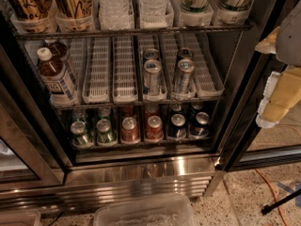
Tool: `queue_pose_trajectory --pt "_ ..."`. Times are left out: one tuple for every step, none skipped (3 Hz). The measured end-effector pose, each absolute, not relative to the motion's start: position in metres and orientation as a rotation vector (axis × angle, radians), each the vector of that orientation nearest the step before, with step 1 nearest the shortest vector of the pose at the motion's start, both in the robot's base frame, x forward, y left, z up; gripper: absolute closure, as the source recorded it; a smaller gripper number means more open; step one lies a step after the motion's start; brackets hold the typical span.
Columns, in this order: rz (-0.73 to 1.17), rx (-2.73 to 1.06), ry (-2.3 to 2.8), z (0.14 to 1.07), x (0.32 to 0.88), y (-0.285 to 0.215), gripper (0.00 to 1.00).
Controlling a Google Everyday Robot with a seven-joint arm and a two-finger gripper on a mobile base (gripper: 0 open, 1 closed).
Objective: Pick green can from bottom shelf of fridge
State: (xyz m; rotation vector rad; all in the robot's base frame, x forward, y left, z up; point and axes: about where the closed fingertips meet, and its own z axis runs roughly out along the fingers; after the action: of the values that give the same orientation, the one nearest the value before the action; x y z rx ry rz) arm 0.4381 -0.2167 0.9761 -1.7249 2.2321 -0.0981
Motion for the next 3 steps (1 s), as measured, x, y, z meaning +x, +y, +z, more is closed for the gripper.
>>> queue_pose_trajectory --pt "-0.123 -1.722 2.226 0.969 0.439 -0.207 0.0" --pt "-0.097 -1.728 2.208 0.947 0.439 -0.181 0.0" --pt "0.041 -1.677 2.194 0.911 0.437 -0.148 0.0"
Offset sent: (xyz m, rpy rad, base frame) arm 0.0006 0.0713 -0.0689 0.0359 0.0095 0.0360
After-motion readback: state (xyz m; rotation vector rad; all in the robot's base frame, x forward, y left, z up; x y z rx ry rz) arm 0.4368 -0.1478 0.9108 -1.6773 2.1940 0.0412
